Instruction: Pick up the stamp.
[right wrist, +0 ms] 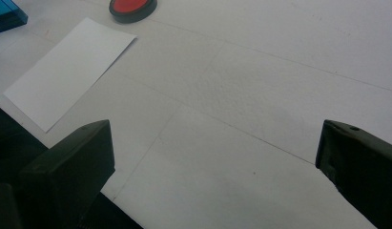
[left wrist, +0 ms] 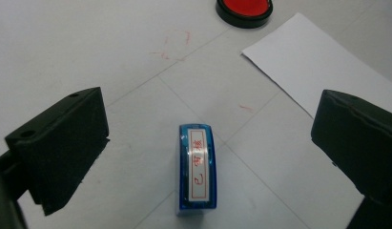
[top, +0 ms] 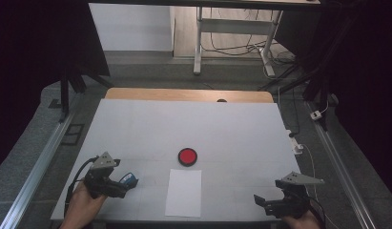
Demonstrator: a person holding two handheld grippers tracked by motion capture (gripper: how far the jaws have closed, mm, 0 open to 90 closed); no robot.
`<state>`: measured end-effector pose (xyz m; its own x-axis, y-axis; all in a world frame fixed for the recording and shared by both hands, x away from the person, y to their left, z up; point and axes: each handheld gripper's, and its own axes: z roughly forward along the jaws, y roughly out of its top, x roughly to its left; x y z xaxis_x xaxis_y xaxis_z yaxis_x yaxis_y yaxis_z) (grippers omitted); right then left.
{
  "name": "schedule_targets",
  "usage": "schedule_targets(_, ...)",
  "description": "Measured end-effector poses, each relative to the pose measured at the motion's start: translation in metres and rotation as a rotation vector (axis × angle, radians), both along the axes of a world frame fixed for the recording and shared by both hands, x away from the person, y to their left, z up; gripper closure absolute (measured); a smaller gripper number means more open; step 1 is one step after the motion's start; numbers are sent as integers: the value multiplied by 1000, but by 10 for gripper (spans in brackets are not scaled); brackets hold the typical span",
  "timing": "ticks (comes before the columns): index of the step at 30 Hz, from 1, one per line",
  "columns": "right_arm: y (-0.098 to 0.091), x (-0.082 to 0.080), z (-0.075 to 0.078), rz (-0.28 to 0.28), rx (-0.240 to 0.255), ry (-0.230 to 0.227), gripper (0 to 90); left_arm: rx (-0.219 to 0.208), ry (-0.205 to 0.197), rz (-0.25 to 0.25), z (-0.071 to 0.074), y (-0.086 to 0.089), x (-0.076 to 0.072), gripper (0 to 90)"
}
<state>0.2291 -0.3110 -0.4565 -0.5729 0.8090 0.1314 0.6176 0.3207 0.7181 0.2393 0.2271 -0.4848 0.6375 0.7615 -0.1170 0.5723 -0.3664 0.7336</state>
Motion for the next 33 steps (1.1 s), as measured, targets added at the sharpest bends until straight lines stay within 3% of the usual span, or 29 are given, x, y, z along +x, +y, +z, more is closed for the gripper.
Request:
schedule_targets(7, 0, 0, 0, 4, -1, 1, 1, 87, 0, 42, -2, -5, 1, 0)
schedule_targets(15, 0, 0, 0, 8, 0, 3, 1, 81, 51, 20, -12, -4, 1, 0)
schedule_targets(20, 1, 0, 0, 9, -1, 6, 1, 97, 83, 2, -17, -2, 3, 0)
schedule_targets(30, 1, 0, 0, 12, -5, 10, 2, 160, 128, -23, -24, -5, 5, 0)
schedule_targets(33, 1, 0, 0, 13, -6, 11, 2, 195, 122, -22, -24, -6, 4, 63)
